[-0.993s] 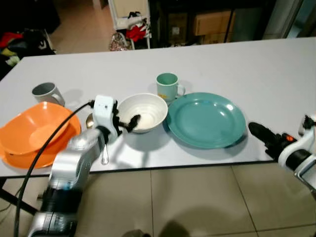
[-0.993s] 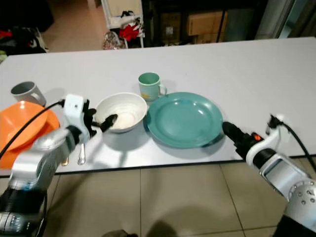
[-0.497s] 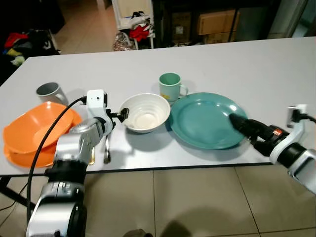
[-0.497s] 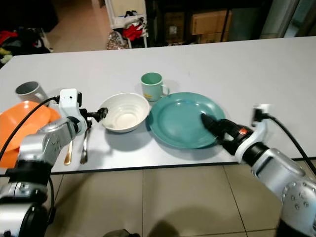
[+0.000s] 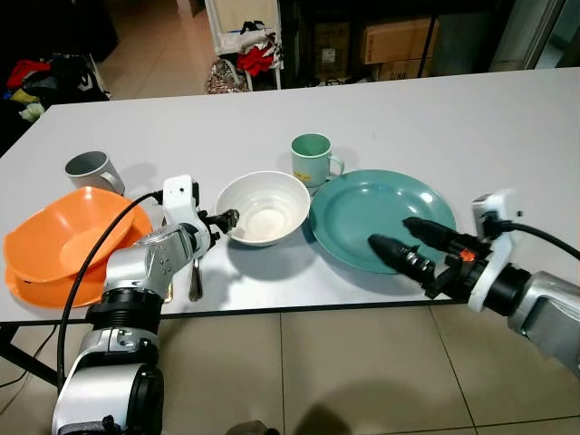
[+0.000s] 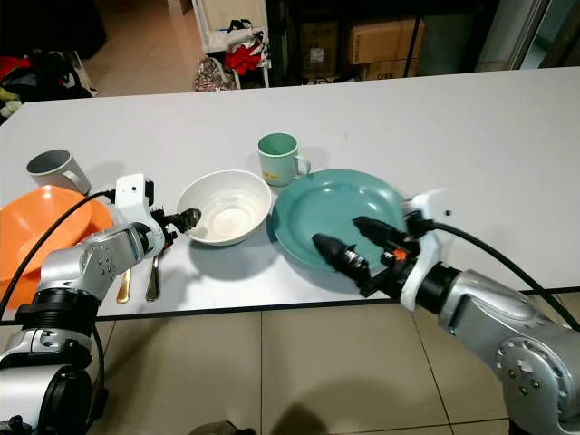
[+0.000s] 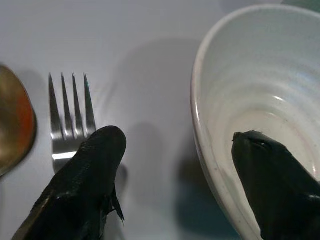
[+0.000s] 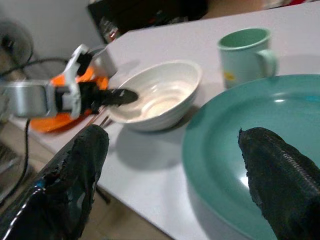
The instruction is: Setting the table
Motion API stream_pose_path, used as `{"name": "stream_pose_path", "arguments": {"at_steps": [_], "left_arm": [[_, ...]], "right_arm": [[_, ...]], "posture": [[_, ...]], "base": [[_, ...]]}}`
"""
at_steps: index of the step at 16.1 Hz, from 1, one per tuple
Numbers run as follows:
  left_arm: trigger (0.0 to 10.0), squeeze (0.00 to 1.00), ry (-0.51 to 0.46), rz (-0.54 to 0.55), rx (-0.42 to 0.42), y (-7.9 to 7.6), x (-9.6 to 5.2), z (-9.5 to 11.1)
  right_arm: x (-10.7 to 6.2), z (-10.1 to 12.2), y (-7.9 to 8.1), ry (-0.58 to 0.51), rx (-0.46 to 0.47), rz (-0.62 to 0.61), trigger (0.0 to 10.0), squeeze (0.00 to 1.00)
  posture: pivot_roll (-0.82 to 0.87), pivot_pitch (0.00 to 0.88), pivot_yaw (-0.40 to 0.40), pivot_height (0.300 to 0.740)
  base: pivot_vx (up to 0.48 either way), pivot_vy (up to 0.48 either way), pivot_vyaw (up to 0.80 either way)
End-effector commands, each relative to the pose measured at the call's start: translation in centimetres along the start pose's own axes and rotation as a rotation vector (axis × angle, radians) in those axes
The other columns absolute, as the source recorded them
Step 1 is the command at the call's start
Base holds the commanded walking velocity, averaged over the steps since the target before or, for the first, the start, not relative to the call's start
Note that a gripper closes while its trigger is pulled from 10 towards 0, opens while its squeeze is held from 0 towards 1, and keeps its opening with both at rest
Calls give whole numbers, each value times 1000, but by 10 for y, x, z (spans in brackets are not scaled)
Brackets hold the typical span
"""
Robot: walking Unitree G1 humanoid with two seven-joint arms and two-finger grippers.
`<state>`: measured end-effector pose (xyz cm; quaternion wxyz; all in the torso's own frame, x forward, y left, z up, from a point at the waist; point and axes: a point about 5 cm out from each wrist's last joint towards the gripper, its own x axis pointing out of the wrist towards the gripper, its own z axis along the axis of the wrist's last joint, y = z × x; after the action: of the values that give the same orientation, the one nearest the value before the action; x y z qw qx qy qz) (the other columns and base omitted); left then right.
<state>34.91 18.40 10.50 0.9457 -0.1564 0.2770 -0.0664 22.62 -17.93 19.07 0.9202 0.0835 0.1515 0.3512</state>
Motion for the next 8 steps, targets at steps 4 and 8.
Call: {"name": "stream_pose_path", "arguments": {"at_steps": [4,8], "left_arm": [[0,0,33,-14,-122,4,-1,-4],[0,0,43,-52,-172,0,-2,-5]], "right_arm": [[5,-2,7,26,-57,61,10000,0],[7,-2,4,34,-87,51,10000,0]], "posture": [[8,0,106,740],[10,0,105,740]], "base": [[0,0,0],[0,0,0]]}}
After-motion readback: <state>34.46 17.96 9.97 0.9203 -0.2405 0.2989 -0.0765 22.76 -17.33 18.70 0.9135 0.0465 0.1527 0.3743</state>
